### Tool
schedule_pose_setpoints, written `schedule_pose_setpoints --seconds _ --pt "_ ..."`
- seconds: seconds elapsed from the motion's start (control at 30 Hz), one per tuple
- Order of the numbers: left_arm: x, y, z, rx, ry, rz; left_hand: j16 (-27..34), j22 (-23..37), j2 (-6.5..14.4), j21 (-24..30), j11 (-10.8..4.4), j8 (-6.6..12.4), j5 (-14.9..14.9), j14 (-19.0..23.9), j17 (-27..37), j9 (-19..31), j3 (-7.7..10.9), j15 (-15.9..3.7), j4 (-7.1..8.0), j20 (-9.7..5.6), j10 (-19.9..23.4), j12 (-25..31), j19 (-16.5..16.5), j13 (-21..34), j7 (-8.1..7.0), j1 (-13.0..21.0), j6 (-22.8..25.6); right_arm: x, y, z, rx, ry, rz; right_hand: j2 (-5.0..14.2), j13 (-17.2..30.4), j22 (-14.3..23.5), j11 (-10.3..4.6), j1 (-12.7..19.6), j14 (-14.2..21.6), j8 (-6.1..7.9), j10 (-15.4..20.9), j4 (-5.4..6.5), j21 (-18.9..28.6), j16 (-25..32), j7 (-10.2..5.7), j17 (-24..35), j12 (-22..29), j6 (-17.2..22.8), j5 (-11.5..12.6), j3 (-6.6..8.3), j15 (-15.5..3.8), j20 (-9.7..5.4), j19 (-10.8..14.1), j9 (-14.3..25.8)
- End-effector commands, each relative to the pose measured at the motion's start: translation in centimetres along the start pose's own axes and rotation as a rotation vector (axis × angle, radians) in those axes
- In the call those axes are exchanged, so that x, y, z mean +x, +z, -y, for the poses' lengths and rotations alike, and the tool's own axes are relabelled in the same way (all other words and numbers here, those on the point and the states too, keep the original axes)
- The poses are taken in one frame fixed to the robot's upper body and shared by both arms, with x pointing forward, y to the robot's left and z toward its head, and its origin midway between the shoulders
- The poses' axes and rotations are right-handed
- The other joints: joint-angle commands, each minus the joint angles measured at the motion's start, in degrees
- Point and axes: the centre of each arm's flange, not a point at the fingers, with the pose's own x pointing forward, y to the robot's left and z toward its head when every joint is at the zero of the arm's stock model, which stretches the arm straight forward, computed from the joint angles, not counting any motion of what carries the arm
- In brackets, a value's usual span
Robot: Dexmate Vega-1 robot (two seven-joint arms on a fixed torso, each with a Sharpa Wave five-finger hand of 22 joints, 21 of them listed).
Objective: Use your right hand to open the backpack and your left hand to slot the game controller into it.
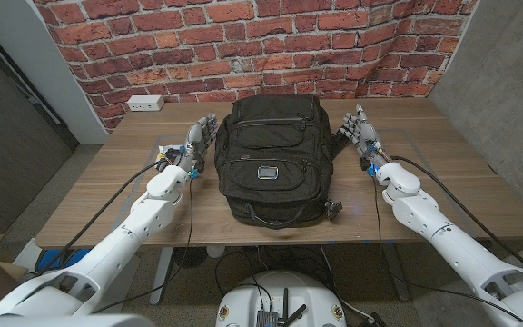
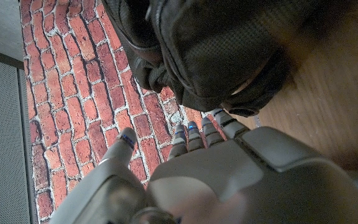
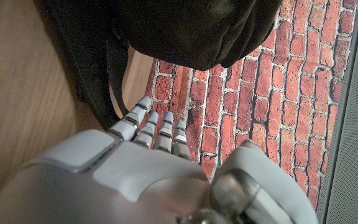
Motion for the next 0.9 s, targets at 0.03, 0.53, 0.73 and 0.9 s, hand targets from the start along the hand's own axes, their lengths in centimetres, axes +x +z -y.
schedule_pose_setpoints --seconds 0.03,0.53,0.73,0.9 --pt "0.2 0.2 0.0 0.012 0.012 0.007 0.3 0.2 2.5 0.2 -0.70 0.36 0.4 0.0 0.2 0.1 0.33 -0.82 -0.21 -2.92 0.1 0.2 0.5 0.2 0.03 0.2 0.6 0.5 0.3 0.2 -0.017 -0.002 0.012 1.21 -0.1 0.1 -0.03 0.3 0.3 0.33 0.3 0.19 0.1 0.3 -0.04 -0.1 0.3 0.3 0.3 0.16 -0.22 0.09 0.5 0.1" --pt "0.3 1.3 0.0 0.044 0.025 0.016 0.3 0.2 2.5 0.1 -0.79 0.27 0.4 0.1 0.2 0.2 0.53 -0.86 -0.80 -2.85 0.2 0.1 0.5 0.2 -0.19 0.4 0.5 0.5 0.8 0.3 -0.032 -0.014 0.016 1.21 -0.8 0.1 -0.37 0.2 0.0 0.28 -0.1 -0.14 -0.5 0.2 -0.26 -0.7 0.2 0.0 0.4 0.61 -0.50 -0.17 0.5 0.1" --pt "-0.2 1.8 -0.3 0.051 0.036 0.021 0.3 0.2 2.4 0.1 -0.81 0.26 0.3 0.2 0.2 0.2 0.60 -0.98 -1.02 -2.83 0.3 0.1 0.4 0.2 -0.36 0.4 0.6 0.5 0.9 0.1 -0.036 -0.013 0.013 1.21 -1.0 0.1 -0.37 0.1 0.0 0.29 -0.1 -0.21 -0.7 0.2 -0.32 -0.8 0.2 -0.1 0.4 0.74 -0.50 -0.15 0.4 0.1" --pt "-0.8 2.3 -0.8 0.073 0.040 0.013 0.3 0.2 2.4 0.1 -0.84 0.25 0.3 0.3 0.2 0.2 0.64 -1.03 -1.20 -2.82 0.3 0.1 0.4 0.2 -0.41 0.4 0.6 0.2 1.0 -0.1 -0.040 -0.016 0.011 1.21 -1.2 0.1 -0.35 0.1 -0.1 0.31 -0.1 -0.27 -0.8 0.2 -0.37 -1.0 0.3 -0.1 0.4 0.85 -0.52 -0.18 0.4 0.1"
